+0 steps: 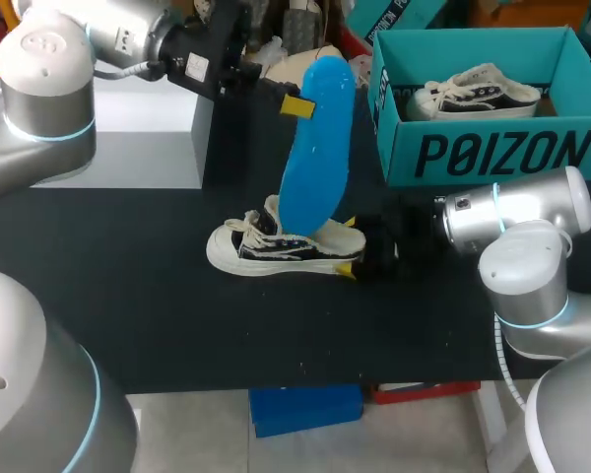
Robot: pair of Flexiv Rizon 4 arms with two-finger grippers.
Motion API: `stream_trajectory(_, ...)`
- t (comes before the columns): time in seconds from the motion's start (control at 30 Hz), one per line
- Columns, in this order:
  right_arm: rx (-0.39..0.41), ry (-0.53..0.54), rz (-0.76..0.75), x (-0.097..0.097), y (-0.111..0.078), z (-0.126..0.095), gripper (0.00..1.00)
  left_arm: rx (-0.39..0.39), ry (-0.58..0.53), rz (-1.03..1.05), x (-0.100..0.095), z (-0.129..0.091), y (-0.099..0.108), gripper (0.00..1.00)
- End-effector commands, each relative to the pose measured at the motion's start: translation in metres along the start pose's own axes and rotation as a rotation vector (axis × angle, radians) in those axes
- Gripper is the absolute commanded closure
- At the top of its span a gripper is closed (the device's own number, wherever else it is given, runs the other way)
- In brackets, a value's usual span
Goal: Take the shoe out of the shoebox, open the shoe tongue, remove and reinsert the insole, then place the shoe into the shoebox
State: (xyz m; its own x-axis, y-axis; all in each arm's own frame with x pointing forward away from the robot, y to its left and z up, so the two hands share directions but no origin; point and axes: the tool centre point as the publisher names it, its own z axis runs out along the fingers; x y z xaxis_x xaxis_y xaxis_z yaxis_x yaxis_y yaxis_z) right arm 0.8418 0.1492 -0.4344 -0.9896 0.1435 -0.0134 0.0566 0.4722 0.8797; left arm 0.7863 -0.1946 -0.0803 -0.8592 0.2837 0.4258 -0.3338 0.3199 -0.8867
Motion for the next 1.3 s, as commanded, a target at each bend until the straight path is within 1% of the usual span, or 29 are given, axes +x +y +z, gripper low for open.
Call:
stream_trajectory(0.03,0.003,-0.001,0.002,0.000,0.001,0.000,1.00,0.040,-0.097,0.007,0.014,-0.006,-0.002,1.00)
stream_trajectory(0.1,0.003,-0.001,0.002,0.000,0.001,0.000,1.00,0.077,-0.099,0.008,0.017,-0.008,-0.007,1.00)
stream_trajectory(0.17,0.003,-0.001,0.002,0.000,0.001,0.000,1.00,0.086,-0.105,0.019,0.021,-0.009,-0.013,1.00)
stream_trajectory(0.3,0.003,-0.001,0.002,0.000,0.001,0.000,1.00,0.093,-0.096,0.027,0.030,-0.007,-0.024,1.00)
stream_trajectory(0.33,0.003,-0.001,0.002,0.000,0.001,0.000,1.00,0.080,-0.103,0.041,0.033,-0.006,-0.027,1.00)
stream_trajectory(0.57,0.003,-0.001,0.002,0.000,0.001,0.000,1.00,0.091,-0.100,0.096,0.058,0.001,-0.051,1.00)
stream_trajectory(0.77,0.003,-0.001,0.002,0.000,0.001,0.000,1.00,0.130,-0.061,0.110,0.074,0.009,-0.065,1.00)
stream_trajectory(1.0,0.003,-0.001,0.002,0.000,0.001,0.000,1.00,0.153,-0.039,0.138,0.085,0.020,-0.072,1.00)
stream_trajectory(1.07,0.003,-0.001,0.002,0.000,0.001,0.000,1.00,0.174,-0.025,0.136,0.087,0.022,-0.071,1.00)
stream_trajectory(1.13,0.003,-0.001,0.002,0.000,0.001,0.000,1.00,0.178,-0.021,0.136,0.088,0.023,-0.071,1.00)
stream_trajectory(1.17,0.003,-0.001,0.002,0.000,0.001,0.000,1.00,0.194,-0.006,0.130,0.088,0.025,-0.071,1.00)
stream_trajectory(1.3,0.003,-0.001,0.002,0.000,0.001,0.000,1.00,0.194,-0.006,0.130,0.088,0.025,-0.071,1.00)
